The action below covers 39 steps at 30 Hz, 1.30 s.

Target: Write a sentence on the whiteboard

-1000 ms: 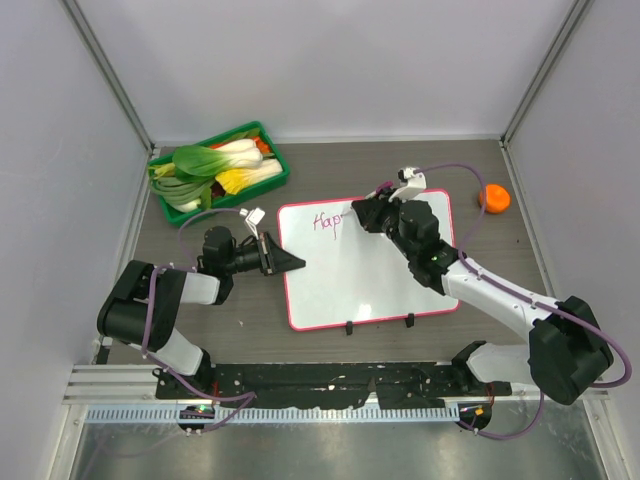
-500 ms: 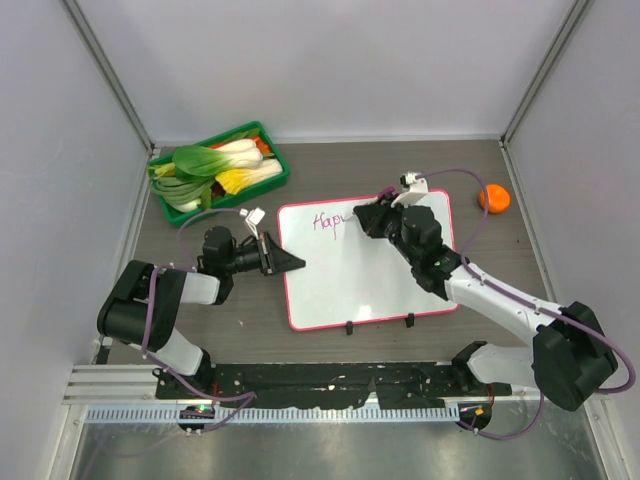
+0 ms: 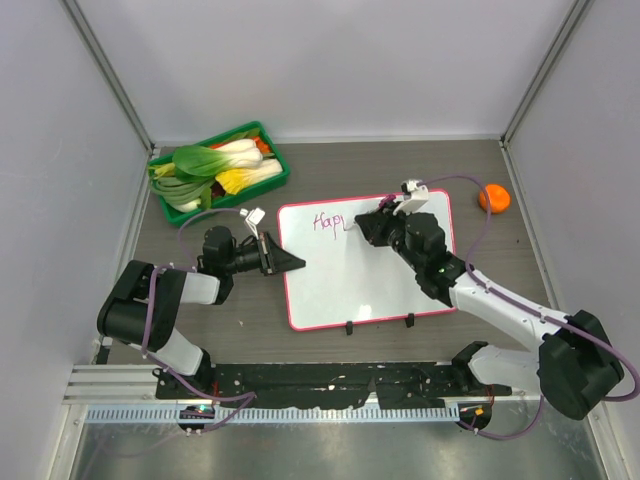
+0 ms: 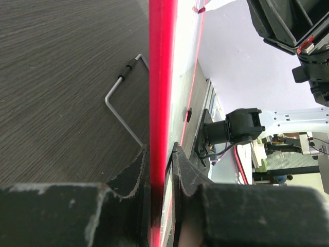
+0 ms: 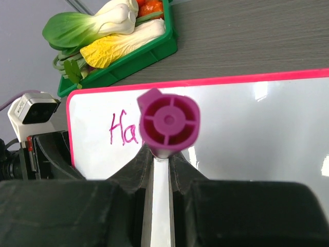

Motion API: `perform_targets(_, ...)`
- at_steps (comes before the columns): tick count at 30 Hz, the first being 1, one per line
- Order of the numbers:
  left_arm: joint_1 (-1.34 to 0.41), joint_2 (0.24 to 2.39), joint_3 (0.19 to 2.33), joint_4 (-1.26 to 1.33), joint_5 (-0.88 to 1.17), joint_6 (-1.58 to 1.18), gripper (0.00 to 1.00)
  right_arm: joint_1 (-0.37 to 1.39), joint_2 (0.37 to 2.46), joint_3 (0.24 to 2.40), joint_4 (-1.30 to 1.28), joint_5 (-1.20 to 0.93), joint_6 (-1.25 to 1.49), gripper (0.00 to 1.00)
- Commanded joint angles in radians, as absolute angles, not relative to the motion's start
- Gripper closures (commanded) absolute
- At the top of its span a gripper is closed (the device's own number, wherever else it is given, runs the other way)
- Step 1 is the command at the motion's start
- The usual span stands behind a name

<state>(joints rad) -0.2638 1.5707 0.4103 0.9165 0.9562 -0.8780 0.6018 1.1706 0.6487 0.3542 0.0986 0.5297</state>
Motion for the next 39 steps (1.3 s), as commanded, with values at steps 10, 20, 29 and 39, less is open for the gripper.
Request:
perform_targets(10, -0.287, 1.603, 0.402, 0.77, 0.853, -0.741, 1.0, 0.597, 1.137, 0.652, 0.333, 0.063, 0.518, 0.99)
perform_targets(20, -0.287, 1.603, 0.402, 0.769, 0.851, -0.741, 1.0, 0.598, 1.112, 0.735, 0.347, 0.081, 0.512, 0.99)
perform_targets(29, -0.287, 1.603, 0.402, 0.769, 0.853, -0.741, 1.0, 0.588, 1.215, 0.805, 0.373, 0.124, 0.511, 0.99)
perform_targets(39, -0.287, 1.605, 0.403, 0.769, 0.853, -0.741, 1.0, 0.581, 1.243, 0.79, 0.376, 0.138, 0.508, 0.99)
